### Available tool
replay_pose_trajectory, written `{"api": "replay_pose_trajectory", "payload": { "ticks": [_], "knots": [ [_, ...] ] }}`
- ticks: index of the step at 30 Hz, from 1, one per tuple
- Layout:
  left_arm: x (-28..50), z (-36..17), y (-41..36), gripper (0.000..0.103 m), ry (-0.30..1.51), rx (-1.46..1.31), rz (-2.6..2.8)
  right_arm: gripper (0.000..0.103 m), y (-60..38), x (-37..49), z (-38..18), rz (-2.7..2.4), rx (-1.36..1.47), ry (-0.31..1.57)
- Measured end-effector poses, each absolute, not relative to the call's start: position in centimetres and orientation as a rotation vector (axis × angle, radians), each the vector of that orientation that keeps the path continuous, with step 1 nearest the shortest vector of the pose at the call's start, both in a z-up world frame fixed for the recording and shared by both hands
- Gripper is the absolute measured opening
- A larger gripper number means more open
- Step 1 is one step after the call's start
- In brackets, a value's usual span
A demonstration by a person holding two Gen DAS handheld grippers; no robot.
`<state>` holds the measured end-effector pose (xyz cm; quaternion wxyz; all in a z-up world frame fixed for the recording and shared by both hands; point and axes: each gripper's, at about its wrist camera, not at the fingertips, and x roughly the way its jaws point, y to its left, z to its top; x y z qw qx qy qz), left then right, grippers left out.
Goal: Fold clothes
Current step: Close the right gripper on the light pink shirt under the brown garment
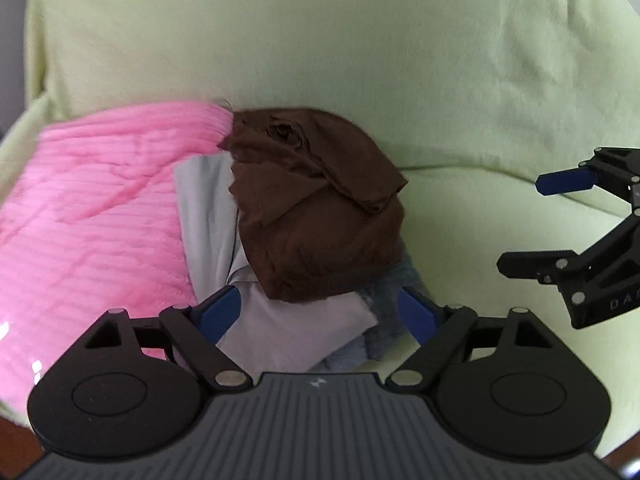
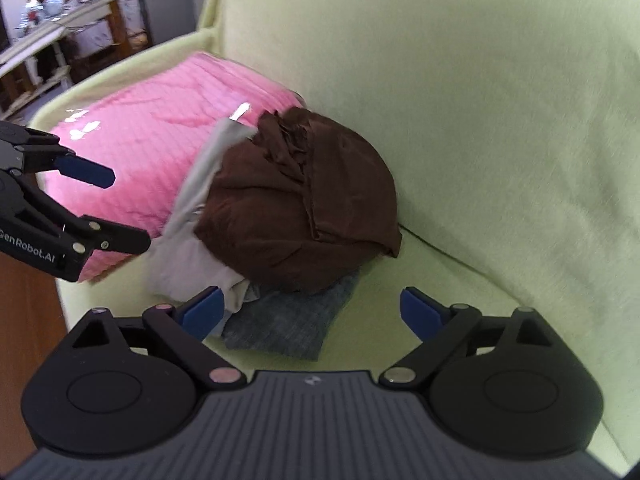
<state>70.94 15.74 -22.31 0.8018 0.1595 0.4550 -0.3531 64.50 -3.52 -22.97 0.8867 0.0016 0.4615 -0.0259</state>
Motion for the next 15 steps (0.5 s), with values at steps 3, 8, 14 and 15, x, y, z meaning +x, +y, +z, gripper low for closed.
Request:
{"api": "replay_pose_trajectory", "payload": {
  "ticks": [3, 8, 14, 15],
  "knots": [
    [72.8, -24.6, 16.4, 0.075, 0.985, 0.385, -0.815, 0.089, -2.8, 66.3, -25.4, -0.08, 0.036, 0.979],
    [73.9, -28.3, 17.8, 0.065, 0.967, 0.504, -0.925, 0.069, -0.5, 68.1, -29.7, -0.04, 0.101, 1.011],
    [74.2, -32.2, 19.8, 0.065, 0.946, 0.589, -1.035, 0.057, 2.8, 69.5, -34.4, 0.013, 0.176, 1.033],
    [74.1, -32.5, 20.0, 0.065, 0.944, 0.597, -1.044, 0.052, 3.1, 69.6, -34.8, 0.008, 0.191, 1.034]
  ]
}}
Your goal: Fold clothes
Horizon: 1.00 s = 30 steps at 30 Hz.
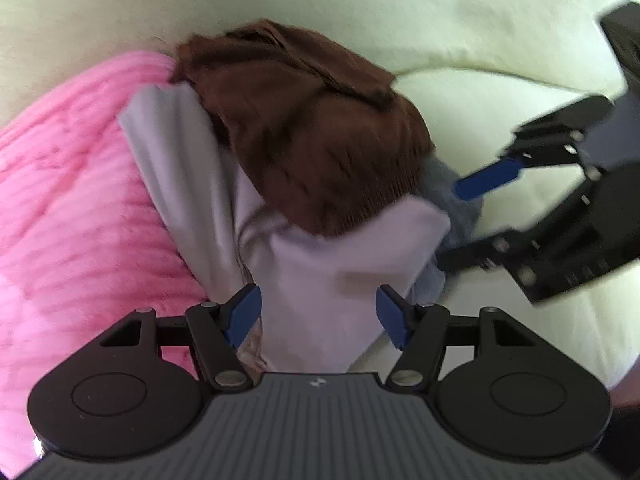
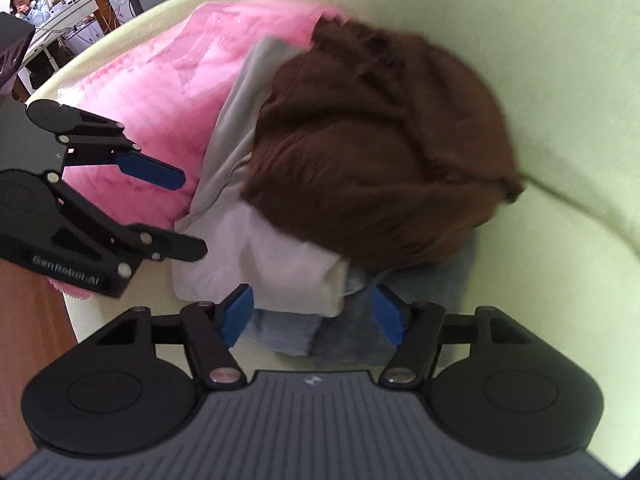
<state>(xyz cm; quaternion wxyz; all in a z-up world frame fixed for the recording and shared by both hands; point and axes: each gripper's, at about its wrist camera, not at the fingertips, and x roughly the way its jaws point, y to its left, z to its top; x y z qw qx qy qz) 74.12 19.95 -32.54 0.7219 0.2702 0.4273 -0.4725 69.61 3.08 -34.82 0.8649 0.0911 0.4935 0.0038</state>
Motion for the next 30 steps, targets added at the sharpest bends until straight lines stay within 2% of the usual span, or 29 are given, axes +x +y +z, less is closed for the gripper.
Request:
{"api": "replay_pose_trajectory", "payload": {
  "ticks": [1, 2, 6, 7, 8, 10, 13, 18, 23, 26, 30],
  "knots": [
    [73.8, -33.1, 20.3, 0.065, 0.94, 0.609, -1.054, 0.044, 3.3, 69.7, -35.1, 0.002, 0.199, 1.035],
    [73.5, -33.6, 20.6, 0.065, 0.939, 0.616, -1.058, 0.041, 3.5, 69.7, -35.5, -0.007, 0.206, 1.029],
    [72.9, -34.8, 21.8, 0.065, 0.96, 0.6, -1.046, 0.039, 4.0, 69.9, -36.4, -0.015, 0.194, 1.024],
    [72.9, -35.0, 22.1, 0.065, 0.966, 0.594, -1.038, 0.026, 4.0, 70.0, -36.4, -0.017, 0.19, 1.023],
    [72.8, -35.2, 22.3, 0.065, 0.974, 0.586, -1.028, 0.018, 3.9, 70.2, -36.5, -0.02, 0.188, 1.028],
    [72.8, -35.2, 22.8, 0.065, 0.983, 0.574, -1.017, 0.009, 3.6, 70.2, -36.3, -0.011, 0.211, 1.037],
    [72.8, -35.1, 23.3, 0.065, 0.986, 0.559, -1.009, 0.005, 3.1, 69.9, -34.6, 0.028, 0.257, 1.024],
    [72.9, -33.2, 24.5, 0.072, 0.967, 0.495, -1.046, 0.004, 2.8, 67.8, -29.3, 0.088, 0.311, 0.96],
    [71.9, -30.1, 25.0, 0.072, 0.957, 0.414, -1.262, 0.004, 2.0, 63.6, -26.1, 0.034, 0.298, 0.957],
    [71.6, -29.1, 24.7, 0.072, 0.959, 0.399, -1.319, 0.004, 1.8, 61.5, -26.0, -0.044, 0.225, 1.01],
    [71.5, -29.2, 22.7, 0.072, 0.963, 0.422, -1.352, 0.005, 0.0, 59.1, -28.9, -0.195, 0.224, 1.13]
  ]
}}
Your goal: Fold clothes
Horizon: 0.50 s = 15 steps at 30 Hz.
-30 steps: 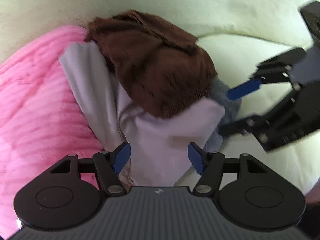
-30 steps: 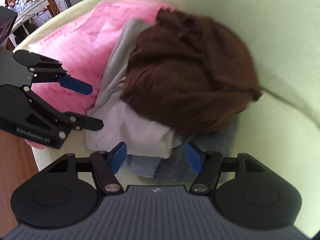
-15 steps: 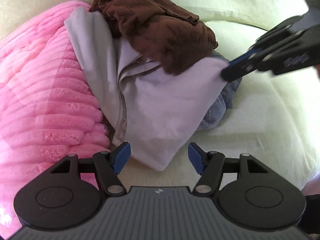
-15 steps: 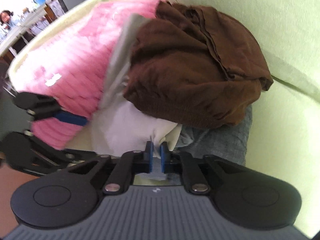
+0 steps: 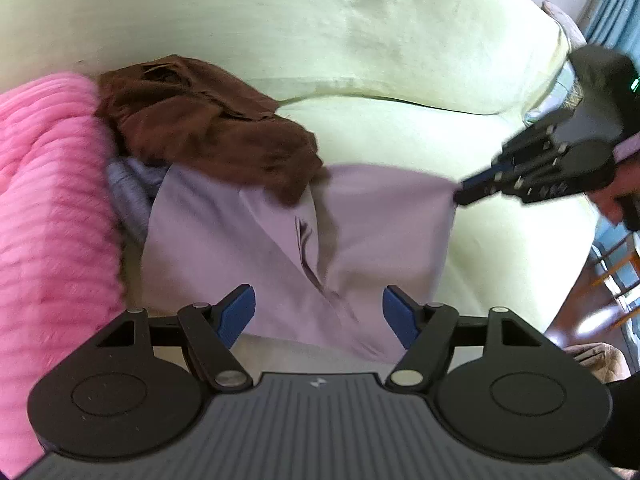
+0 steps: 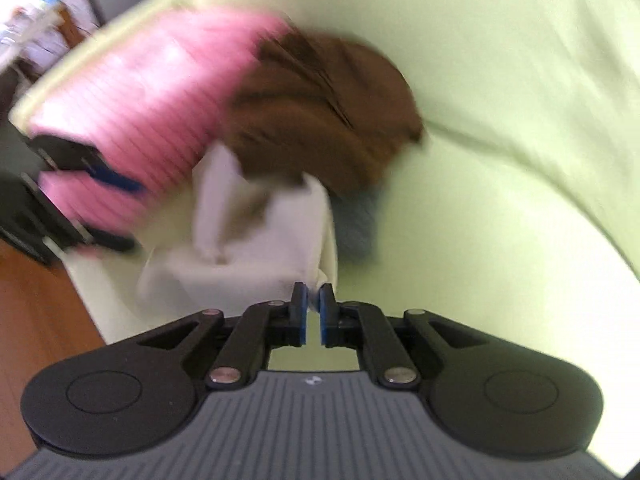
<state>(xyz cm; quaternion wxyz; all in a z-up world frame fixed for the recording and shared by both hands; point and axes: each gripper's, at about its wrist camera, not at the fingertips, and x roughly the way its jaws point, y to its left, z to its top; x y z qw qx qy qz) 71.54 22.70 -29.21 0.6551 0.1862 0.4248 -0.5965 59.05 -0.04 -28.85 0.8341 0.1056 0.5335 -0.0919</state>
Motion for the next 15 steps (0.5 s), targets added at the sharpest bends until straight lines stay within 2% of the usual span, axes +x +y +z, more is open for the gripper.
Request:
{"api": "replay_pose_trajectory", "payload": {
  "ticks": [3, 8, 9, 10, 11, 12, 13, 15],
  "knots": [
    [70.6, -30.0, 19.7, 0.072, 0.948, 0.482, -1.386, 0.0, -0.8, 57.6, -30.4, -0.278, 0.255, 1.165],
    [69.0, -32.8, 15.1, 0.07, 0.93, 0.563, -1.312, 0.0, -1.7, 55.5, -31.5, -0.354, 0.335, 1.169],
    [69.0, -33.4, 14.4, 0.062, 0.941, 0.564, -1.278, 0.0, -1.7, 55.1, -31.7, -0.361, 0.338, 1.166],
    [68.9, -33.8, 13.9, 0.049, 0.946, 0.571, -1.244, 0.002, -1.9, 54.5, -32.1, -0.367, 0.344, 1.164],
    [68.9, -34.3, 13.4, 0.04, 0.951, 0.578, -1.21, 0.003, -1.9, 53.8, -32.4, -0.37, 0.35, 1.163],
    [68.8, -34.5, 13.0, 0.011, 0.95, 0.584, -1.183, 0.004, -1.9, 53.4, -32.7, -0.374, 0.358, 1.164],
    [68.7, -34.6, 12.8, 0.0, 0.942, 0.59, -1.162, 0.004, -1.9, 53.1, -33.1, -0.376, 0.364, 1.165],
    [68.1, -33.7, 13.0, 0.0, 0.927, 0.567, -1.16, 0.005, -2.2, 52.4, -33.4, -0.375, 0.392, 1.16]
  ]
}}
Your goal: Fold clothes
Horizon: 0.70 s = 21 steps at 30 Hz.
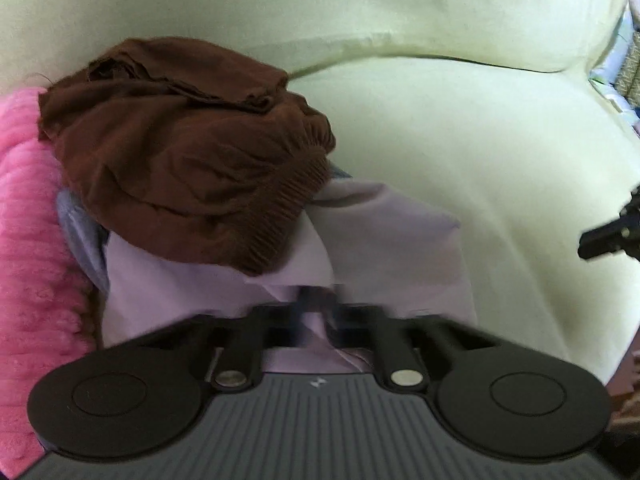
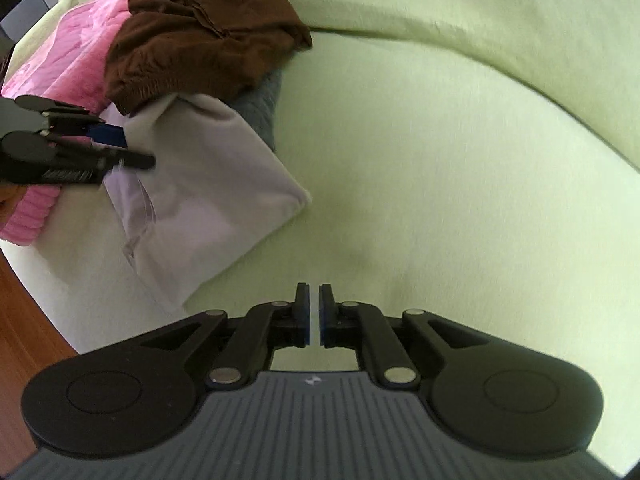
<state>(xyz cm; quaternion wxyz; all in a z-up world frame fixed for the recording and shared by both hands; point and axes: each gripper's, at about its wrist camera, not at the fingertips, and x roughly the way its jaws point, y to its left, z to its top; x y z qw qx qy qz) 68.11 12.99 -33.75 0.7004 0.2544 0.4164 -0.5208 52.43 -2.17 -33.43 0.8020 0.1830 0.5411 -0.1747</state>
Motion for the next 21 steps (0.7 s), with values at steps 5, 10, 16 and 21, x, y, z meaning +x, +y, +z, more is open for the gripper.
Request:
{"api": "replay_pose_trajectory", "payload": {
  "ticks": [5, 10, 16, 21],
  "knots": [
    [65.0, -28.6, 13.5, 0.0, 0.886, 0.455, -1.265, 0.013, -2.0, 51.5, -33.1, -0.341, 0.442, 1.134],
    [62.3, -24.0, 11.5, 0.0, 0.808, 0.369, -1.393, 0.014, -2.7, 50.6, -31.7, -0.331, 0.469, 1.099],
    [65.4, -21.3, 9.1, 0.0, 0.763, 0.279, -1.383, 0.016, -4.0, 49.0, -30.0, -0.346, 0.483, 1.043],
    [68.1, -16.8, 5.9, 0.0, 0.653, 0.239, -1.45, 0.016, -5.0, 48.7, -29.4, -0.376, 0.509, 0.991]
  ]
}}
